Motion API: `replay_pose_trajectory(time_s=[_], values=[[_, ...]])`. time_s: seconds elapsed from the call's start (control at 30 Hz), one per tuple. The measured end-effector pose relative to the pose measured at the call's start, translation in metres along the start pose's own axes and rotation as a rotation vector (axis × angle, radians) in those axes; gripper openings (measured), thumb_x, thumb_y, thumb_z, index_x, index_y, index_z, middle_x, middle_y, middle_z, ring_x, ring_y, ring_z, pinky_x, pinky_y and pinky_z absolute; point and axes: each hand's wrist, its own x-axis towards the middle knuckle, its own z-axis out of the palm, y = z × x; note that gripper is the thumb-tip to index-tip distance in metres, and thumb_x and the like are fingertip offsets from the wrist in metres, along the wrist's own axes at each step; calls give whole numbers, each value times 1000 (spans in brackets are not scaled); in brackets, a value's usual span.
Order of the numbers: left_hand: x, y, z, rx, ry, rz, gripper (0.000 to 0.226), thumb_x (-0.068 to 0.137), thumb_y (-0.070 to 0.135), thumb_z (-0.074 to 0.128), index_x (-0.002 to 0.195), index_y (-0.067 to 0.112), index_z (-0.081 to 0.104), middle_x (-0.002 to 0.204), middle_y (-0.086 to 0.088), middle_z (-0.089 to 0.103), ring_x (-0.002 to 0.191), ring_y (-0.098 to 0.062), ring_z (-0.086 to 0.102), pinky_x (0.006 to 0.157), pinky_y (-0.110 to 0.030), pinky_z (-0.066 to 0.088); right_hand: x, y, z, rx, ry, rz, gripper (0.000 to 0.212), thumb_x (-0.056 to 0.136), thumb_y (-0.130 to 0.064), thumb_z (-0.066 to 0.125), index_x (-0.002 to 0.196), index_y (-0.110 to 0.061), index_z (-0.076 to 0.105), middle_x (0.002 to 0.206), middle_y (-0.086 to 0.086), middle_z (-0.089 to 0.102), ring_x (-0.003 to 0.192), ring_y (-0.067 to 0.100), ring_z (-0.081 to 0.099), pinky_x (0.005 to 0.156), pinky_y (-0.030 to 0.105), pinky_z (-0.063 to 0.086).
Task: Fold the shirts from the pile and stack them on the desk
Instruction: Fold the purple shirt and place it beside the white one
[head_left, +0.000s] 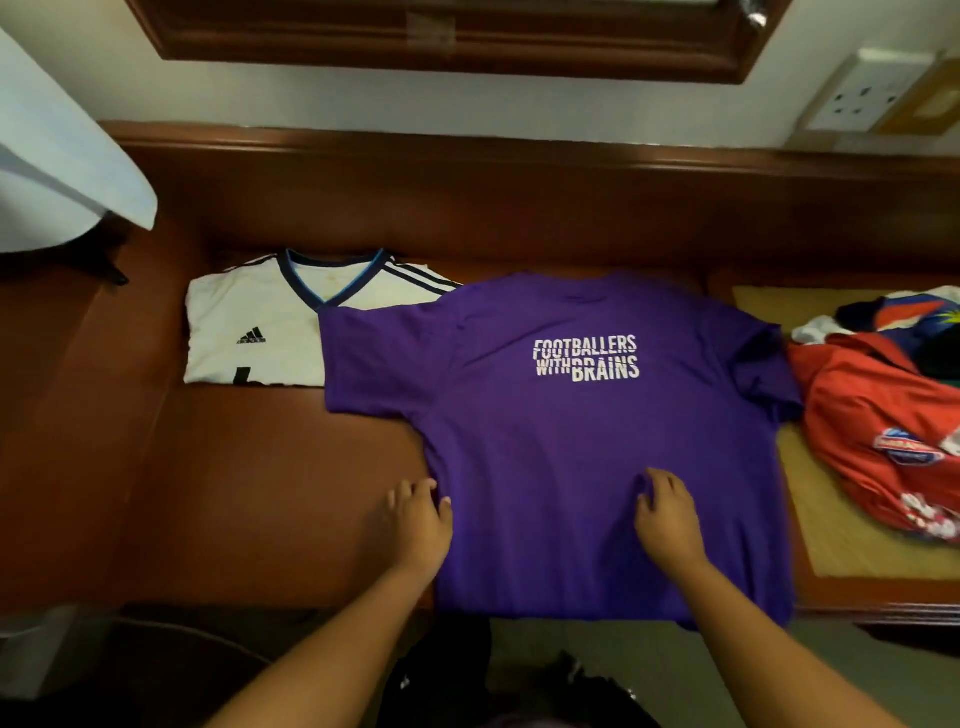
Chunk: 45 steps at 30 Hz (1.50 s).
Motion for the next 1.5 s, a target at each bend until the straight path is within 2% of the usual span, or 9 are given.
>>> replay_pose_trajectory(time_s=[0.13,0.43,0.63,0.8,0.93,1.1,1.23,1.33,1.5], values=[[-58,10,26,48,1,-79,33,91,32,58,118,14,59,119,-9,58,111,-27,50,96,-39,40,-28,71,-28,-66,51,96,41,87,-4,55,128,1,54,133,23,49,120,42,47,97,47,41],[-144,26,57,-340,140,-581,38,88,25,64,120,6,55,126,-19,55,119,-39,48,97,-46,41,-77,151,-58,30,162,186,27,88,-8,59,112,3,54,114,29,51,104,47,53,84,50,45],[-132,22,48,-403,120,-528,11,90,18,60,91,7,64,104,-21,66,100,-37,60,90,-42,48,-76,155,-64,216,147,369,27,93,-13,54,115,-1,44,122,26,54,108,44,56,88,46,45],[-126,18,17,-535,237,-549,8,97,17,49,99,11,54,101,-12,59,94,-28,55,85,-37,42,-69,154,-70,246,121,447,29,96,-17,52,116,1,43,117,31,58,109,46,57,89,45,45],[-124,-4,-4,-580,267,-582,15,99,17,46,110,9,53,108,-13,56,101,-31,54,87,-40,42,-68,157,-74,240,81,306,10,92,-13,55,87,-5,50,103,27,60,98,40,59,80,38,43],[-118,-15,-4,-684,51,-518,31,97,22,55,119,1,58,122,-18,60,112,-33,55,93,-41,43,-74,158,-72,447,88,211,24,92,-4,52,75,-13,38,71,8,46,74,24,45,60,36,31],[-118,0,-1,-759,-136,-537,30,97,12,54,122,-4,56,110,-13,60,99,-26,57,66,-29,44,-71,160,-77,592,43,276,19,90,5,56,108,2,54,99,14,57,91,22,50,66,16,43],[-111,2,-3,-779,-86,-511,28,97,8,52,122,-3,56,117,-17,62,110,-32,58,83,-31,41,-68,162,-88,593,4,338,34,86,2,63,119,6,57,113,13,61,94,21,54,75,31,45],[-101,-25,-7,-518,66,-530,29,94,16,59,115,-4,62,120,-20,62,109,-36,56,95,-39,42,-60,177,-102,533,23,424,12,78,-2,73,84,-1,64,95,16,69,79,24,58,74,42,49]])
